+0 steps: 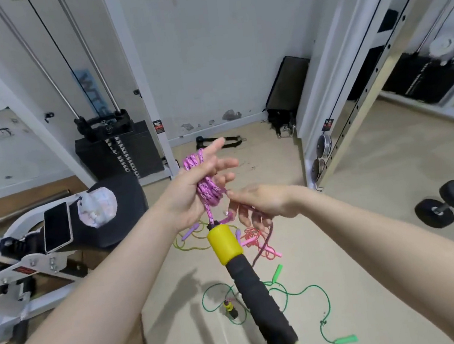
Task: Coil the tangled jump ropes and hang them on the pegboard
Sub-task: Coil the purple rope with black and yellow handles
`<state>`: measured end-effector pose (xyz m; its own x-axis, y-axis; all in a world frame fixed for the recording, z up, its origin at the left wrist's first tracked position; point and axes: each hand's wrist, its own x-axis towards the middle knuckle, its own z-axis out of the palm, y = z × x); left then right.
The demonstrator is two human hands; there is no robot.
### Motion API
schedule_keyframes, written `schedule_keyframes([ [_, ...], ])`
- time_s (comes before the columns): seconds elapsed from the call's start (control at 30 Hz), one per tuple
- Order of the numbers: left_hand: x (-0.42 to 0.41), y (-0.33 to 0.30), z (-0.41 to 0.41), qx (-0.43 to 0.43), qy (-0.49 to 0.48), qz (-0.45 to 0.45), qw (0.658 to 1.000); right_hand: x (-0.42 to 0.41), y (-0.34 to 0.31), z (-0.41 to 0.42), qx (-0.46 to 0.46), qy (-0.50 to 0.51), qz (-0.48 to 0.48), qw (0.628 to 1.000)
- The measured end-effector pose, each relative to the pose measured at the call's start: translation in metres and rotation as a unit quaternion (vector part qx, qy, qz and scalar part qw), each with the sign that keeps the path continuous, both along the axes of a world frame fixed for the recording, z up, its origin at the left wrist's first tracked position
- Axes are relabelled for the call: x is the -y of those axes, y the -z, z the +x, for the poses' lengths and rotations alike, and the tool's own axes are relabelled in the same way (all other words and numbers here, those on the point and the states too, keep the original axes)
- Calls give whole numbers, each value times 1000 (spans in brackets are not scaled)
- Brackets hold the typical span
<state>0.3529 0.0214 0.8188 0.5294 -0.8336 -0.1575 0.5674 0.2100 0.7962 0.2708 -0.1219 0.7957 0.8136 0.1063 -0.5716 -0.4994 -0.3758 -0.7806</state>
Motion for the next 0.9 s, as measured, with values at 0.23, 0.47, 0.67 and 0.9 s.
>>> schedule_keyframes([
  [0.23,24,43,14,63,-127,300,943,25,-15,-25,-107,-198,36,974],
  [0.47,44,20,-22,84,266,193,941,73,-34,-17,202,57,-48,976],
  [0.67,66,9,-24,-79,40,-52,995,64,16,-46,65,14,-38,997],
  [0.9,89,37,-22,121,-120,248,954,73,-26,-60,42,-181,-160,970],
])
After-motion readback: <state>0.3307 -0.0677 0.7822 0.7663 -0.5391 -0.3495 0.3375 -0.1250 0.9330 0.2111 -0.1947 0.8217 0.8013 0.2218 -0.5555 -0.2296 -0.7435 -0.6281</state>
